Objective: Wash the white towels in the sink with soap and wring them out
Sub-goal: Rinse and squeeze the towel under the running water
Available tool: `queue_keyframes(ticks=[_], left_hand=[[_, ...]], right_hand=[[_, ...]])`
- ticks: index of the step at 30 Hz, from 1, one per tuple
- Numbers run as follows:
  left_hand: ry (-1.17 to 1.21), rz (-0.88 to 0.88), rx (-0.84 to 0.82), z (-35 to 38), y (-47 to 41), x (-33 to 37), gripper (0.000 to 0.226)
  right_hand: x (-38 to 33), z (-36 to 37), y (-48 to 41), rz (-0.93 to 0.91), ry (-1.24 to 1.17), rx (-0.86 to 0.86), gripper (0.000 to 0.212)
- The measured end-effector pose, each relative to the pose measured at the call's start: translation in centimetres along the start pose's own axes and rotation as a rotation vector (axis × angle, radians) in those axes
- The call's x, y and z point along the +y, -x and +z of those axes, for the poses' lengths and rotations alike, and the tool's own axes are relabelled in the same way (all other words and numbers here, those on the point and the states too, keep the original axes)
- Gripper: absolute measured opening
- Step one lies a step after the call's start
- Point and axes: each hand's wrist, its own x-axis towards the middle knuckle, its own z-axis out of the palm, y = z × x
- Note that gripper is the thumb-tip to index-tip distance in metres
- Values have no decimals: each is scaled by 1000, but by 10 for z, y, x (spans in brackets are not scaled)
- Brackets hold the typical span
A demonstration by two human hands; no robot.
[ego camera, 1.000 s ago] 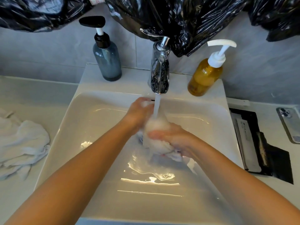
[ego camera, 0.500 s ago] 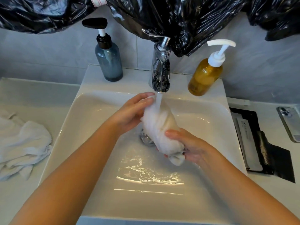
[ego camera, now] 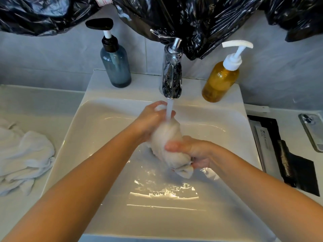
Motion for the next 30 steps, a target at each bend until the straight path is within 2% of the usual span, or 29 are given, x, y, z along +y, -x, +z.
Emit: queue_keyframes(ticks=[2,4,8,10,13,15,20,23,24,27,30], left_hand=[[-98,51,81,1,-1,-1,22],[-212,92,160,2,-2,-7,24],[-281,81,255,3,-2,-12,15],[-256,82,269,4,0,-11,9],[-221,86,255,2,4,-7,4],[-188,78,220,2,7,-5,4],[-105,94,303,4,15,-5,15],[-178,157,381,5,17,-6,20],[-209,183,405,6,17,-7,20],[-260,242,461,10,20,-9,16],[-257,226,448,10,20,-9,16]], right_hand=[[0,4,-6,2,57,74,113],[2,9,-11,-12,69,132,95],[5,13,-12,-30,59,200,82],[6,9,-4,-9,3,124,69],[9,0,11,-11,-79,-91,86],[11,0,15,3,-2,-123,93],[13,15,9,-157,305,237,62],[15,18,4,-229,523,386,29],[16,18,0,-220,591,452,27],[19,19,-9,-209,640,529,65],[22,20,-7,-177,661,558,63]])
